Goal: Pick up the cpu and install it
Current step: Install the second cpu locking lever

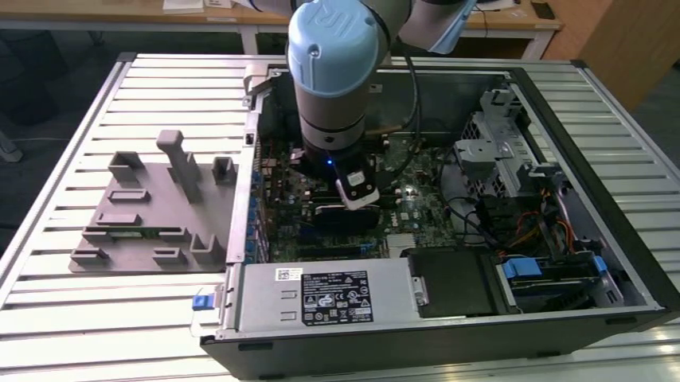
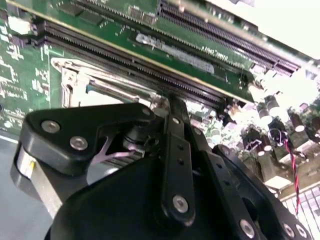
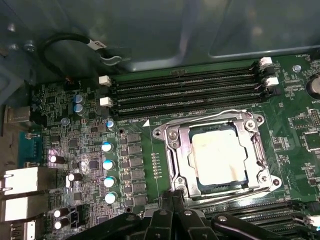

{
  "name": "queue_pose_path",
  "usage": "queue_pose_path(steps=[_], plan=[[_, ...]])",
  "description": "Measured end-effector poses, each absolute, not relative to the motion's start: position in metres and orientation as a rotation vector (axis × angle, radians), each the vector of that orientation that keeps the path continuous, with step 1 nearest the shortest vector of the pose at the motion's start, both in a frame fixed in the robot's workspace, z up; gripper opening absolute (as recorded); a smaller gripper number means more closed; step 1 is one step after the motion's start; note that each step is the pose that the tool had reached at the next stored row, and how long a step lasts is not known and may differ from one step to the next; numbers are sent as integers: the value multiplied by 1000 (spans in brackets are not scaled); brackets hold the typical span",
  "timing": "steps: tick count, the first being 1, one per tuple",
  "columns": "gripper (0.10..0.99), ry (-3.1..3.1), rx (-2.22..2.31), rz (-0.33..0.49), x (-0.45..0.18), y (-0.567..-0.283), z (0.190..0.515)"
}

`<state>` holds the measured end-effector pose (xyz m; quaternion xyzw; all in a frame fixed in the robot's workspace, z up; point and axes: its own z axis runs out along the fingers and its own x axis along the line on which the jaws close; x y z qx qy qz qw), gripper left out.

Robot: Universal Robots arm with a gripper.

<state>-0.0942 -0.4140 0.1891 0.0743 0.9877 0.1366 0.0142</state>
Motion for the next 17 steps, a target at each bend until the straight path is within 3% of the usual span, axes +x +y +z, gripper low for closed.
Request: queue_pose_path(steps=[12, 17], plan=[[106, 3076, 231, 420, -94, -414, 222], [106, 3080, 233, 365, -92, -412, 222]])
